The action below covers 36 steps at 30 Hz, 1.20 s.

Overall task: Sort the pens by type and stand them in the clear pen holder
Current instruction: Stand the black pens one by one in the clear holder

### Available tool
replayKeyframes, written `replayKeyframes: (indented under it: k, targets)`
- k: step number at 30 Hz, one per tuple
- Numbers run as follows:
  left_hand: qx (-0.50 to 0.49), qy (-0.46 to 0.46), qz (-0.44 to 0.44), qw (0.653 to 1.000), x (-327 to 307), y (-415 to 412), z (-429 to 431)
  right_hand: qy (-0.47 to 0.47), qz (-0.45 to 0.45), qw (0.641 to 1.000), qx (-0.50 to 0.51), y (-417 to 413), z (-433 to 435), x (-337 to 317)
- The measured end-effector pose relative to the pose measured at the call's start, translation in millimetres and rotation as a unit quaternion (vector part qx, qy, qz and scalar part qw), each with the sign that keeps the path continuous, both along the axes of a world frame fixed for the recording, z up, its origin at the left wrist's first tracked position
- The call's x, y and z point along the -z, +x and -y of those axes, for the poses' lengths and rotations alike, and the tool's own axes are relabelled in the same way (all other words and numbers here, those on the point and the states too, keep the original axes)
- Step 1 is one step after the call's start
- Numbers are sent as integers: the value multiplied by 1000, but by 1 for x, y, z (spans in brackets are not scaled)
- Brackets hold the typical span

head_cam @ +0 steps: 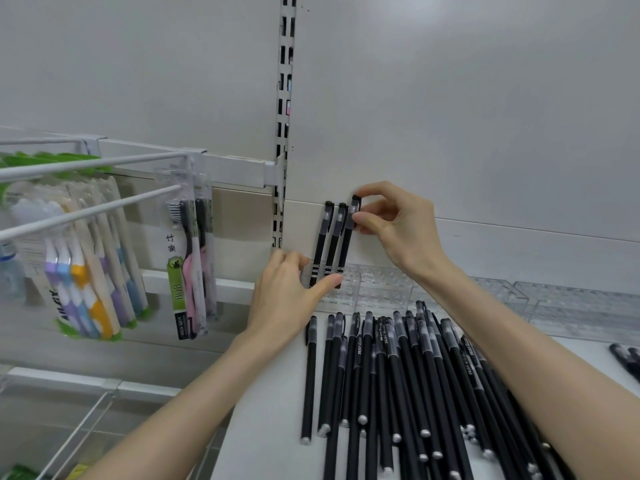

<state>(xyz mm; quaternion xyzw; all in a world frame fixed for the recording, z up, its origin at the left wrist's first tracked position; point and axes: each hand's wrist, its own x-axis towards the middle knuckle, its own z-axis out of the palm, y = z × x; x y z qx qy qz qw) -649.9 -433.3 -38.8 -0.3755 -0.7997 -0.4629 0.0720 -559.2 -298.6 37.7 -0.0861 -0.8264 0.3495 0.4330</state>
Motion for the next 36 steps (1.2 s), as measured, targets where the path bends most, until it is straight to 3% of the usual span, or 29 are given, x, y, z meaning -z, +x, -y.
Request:
replayKeyframes:
  k: [10, 23, 28, 36]
  targets:
    - [-8, -17, -18, 1000, -2, 3, 2, 11, 15, 1000, 10, 2, 1, 10]
    - [-32, -85, -57, 994, -17, 9, 12, 101, 26, 991, 85, 17, 10, 10]
    - [-43, -72, -82, 993, -28, 31, 31, 135, 82, 981, 114, 44, 20, 9]
    - [-23, -182, -83, 979, -18, 97, 57, 145, 174, 974, 35, 99, 26, 37]
